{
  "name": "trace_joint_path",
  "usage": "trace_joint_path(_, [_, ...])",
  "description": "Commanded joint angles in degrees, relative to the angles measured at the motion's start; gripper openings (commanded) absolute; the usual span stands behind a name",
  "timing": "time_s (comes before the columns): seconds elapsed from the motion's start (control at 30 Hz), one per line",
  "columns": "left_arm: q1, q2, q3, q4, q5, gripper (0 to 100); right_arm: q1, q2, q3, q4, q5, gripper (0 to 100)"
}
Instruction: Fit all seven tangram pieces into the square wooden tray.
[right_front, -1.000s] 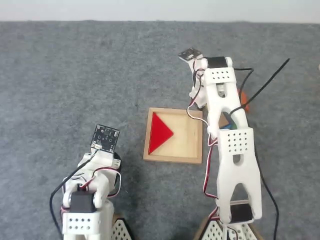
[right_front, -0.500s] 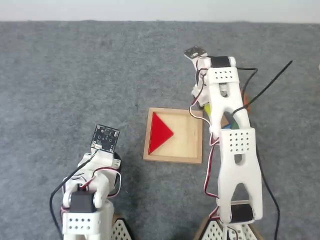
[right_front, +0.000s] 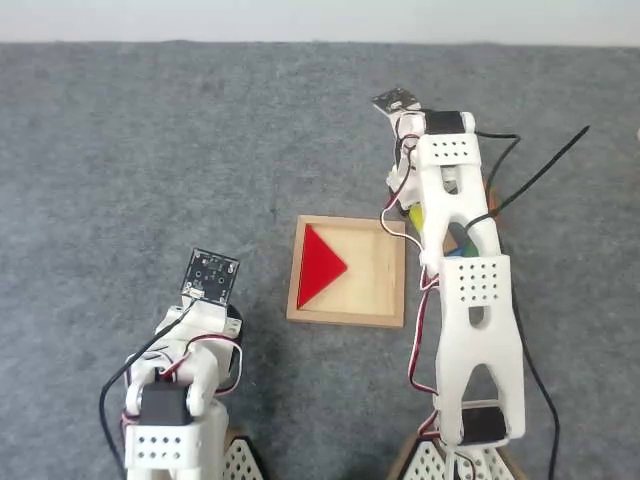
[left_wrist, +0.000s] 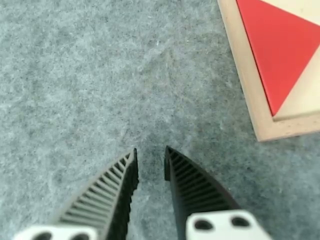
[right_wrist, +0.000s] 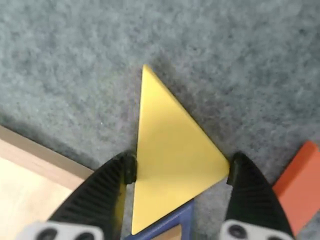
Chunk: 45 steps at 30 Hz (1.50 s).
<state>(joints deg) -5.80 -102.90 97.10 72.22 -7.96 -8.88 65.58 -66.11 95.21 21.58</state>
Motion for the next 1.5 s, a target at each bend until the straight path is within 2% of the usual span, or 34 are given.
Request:
trace_joint_path(0.0, [-0.09, -1.23, -0.66, 0.18, -0.62, 9, 0.75, -1.98, -8.35, 4.70, -0.88, 20.9])
trace_joint_path(0.1, [-0.09, -1.23, -0.66, 0.18, -0.62, 9, -0.04, -1.98, -13.63, 7.69, -1.05, 20.9])
trace_joint_path(0.33, [-0.09, -1.23, -0.66, 0.18, -0.62, 9, -0.40, -3.65, -13.89, 7.78, -5.10, 20.8])
trace_joint_path(0.53, [-0.09, -1.23, -0.66, 0.18, -0.62, 9, -0.31, -3.74, -10.46, 7.60, -1.85, 21.7])
trace_joint_path(0.73, [-0.09, -1.23, -0.66, 0.18, -0.62, 9, -1.27, -0.92, -7.56, 3.21, 0.26, 33.5])
trace_joint_path(0.9, [-0.09, -1.23, -0.66, 0.18, -0.62, 9, -0.75, 0.13, -7.47, -0.48, 0.26, 33.5])
trace_joint_path(1.13, [-0.09, -1.23, -0.66, 0.18, -0.62, 9, -0.31, 3.30, -7.47, -0.04, 0.26, 33.2])
trace_joint_path(1.3, [-0.09, -1.23, -0.66, 0.18, -0.62, 9, -0.22, 5.58, -7.56, -0.13, 0.00, 26.6])
trace_joint_path(1.47, [-0.09, -1.23, -0.66, 0.18, -0.62, 9, -0.13, 5.41, -7.56, 2.51, -2.55, 26.2])
